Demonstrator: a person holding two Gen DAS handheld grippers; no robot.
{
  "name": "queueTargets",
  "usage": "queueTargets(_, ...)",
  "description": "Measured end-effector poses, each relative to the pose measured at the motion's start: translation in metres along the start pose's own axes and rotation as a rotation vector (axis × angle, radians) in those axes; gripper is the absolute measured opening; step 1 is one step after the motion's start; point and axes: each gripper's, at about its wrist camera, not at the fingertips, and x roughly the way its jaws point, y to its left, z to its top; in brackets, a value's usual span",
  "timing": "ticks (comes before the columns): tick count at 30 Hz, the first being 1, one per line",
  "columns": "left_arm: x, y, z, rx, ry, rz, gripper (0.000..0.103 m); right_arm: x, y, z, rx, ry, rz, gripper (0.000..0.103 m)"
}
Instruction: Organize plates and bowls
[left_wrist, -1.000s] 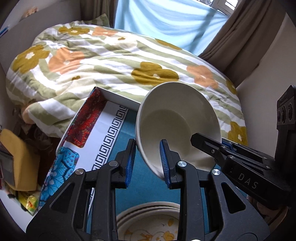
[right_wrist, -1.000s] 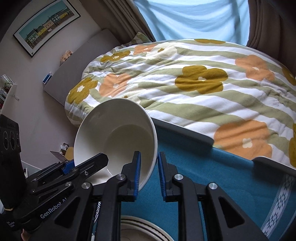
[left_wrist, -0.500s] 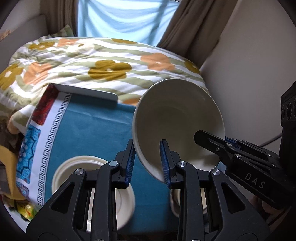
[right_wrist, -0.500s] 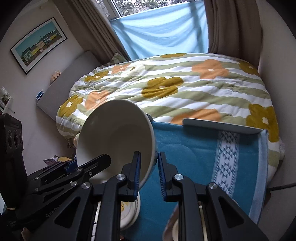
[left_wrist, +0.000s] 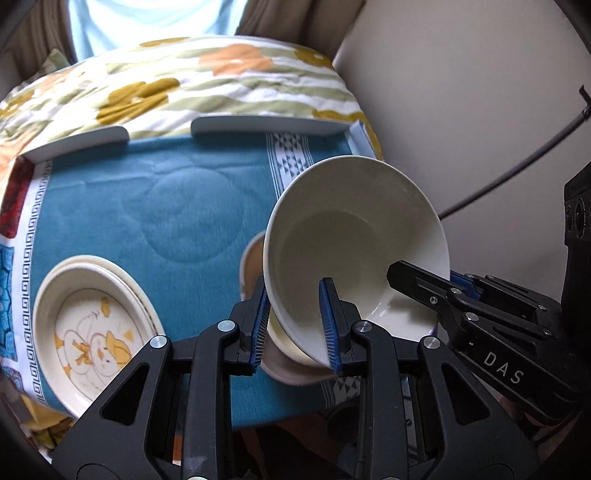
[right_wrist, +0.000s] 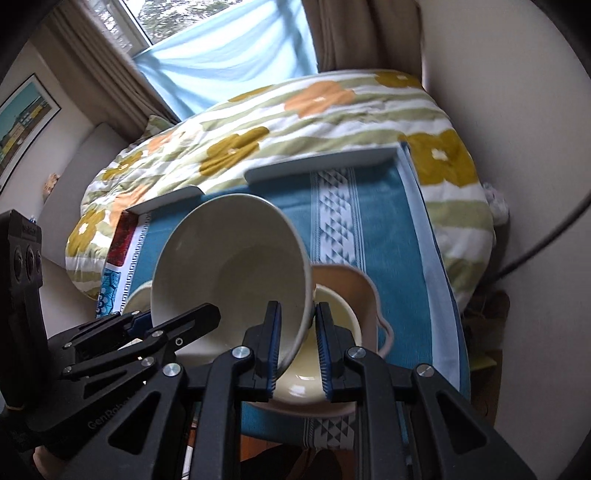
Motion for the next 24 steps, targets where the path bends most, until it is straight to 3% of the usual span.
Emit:
queueTargets(8, 0.03, -0.008, -0.012, 0.074, 0.094, 0.039, 0.024, 0.016, -0.021, -0.021, 0.086, 0.041, -0.005, 0.017)
queueTargets(17, 0.053, -0.012, -0.013, 0.131, 0.165, 0.116, 0.024, 0.031, -0.022, -0.026, 0.051, 0.067, -0.04, 0.017)
queueTargets(24, 0.057, -0.018, -0.013, 0.171, 0.175, 0.149, 0.024, 0.038, -0.023, -0.029, 0.053, 0.101, -0.066, 0.017)
